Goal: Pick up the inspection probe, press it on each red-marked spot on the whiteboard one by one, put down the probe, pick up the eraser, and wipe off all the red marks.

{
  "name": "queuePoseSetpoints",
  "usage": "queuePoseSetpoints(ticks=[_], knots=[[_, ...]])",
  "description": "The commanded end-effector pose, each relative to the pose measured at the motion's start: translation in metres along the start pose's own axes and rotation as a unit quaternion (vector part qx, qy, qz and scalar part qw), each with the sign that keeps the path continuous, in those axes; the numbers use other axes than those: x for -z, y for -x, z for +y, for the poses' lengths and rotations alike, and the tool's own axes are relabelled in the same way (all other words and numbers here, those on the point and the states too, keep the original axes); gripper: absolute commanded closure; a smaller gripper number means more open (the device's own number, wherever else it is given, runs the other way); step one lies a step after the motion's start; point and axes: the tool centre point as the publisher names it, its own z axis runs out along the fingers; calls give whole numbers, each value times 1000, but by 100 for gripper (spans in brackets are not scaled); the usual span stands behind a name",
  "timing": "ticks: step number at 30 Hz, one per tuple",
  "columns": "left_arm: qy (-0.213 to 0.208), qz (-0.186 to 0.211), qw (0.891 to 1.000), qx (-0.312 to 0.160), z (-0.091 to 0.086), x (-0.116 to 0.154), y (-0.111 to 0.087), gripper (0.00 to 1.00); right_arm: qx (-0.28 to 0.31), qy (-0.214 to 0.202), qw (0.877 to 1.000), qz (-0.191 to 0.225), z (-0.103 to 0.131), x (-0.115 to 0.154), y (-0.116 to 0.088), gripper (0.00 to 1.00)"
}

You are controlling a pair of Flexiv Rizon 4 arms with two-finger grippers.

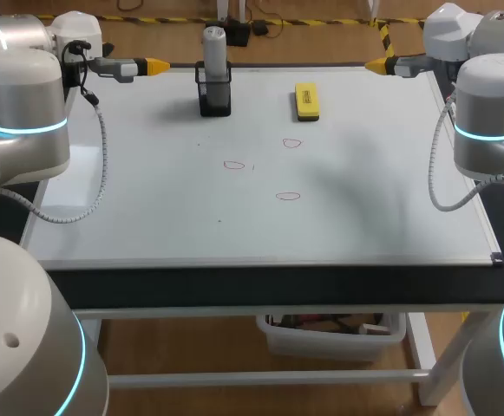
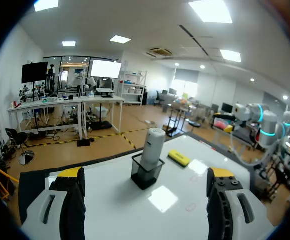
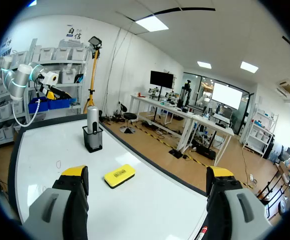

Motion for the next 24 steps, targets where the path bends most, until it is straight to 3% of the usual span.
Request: queuePoseSetpoints(ticks=[1,14,24], knots=[[0,0,1000,0,0,0,0,0,0,1,1000,0,-1,0,0,0],[0,0,1000,0,0,0,0,0,0,1,1000,0,-1,0,0,0],[-33,105,993,-50,5,-19,11,0,0,1,1000,0,-1,0,0,0]])
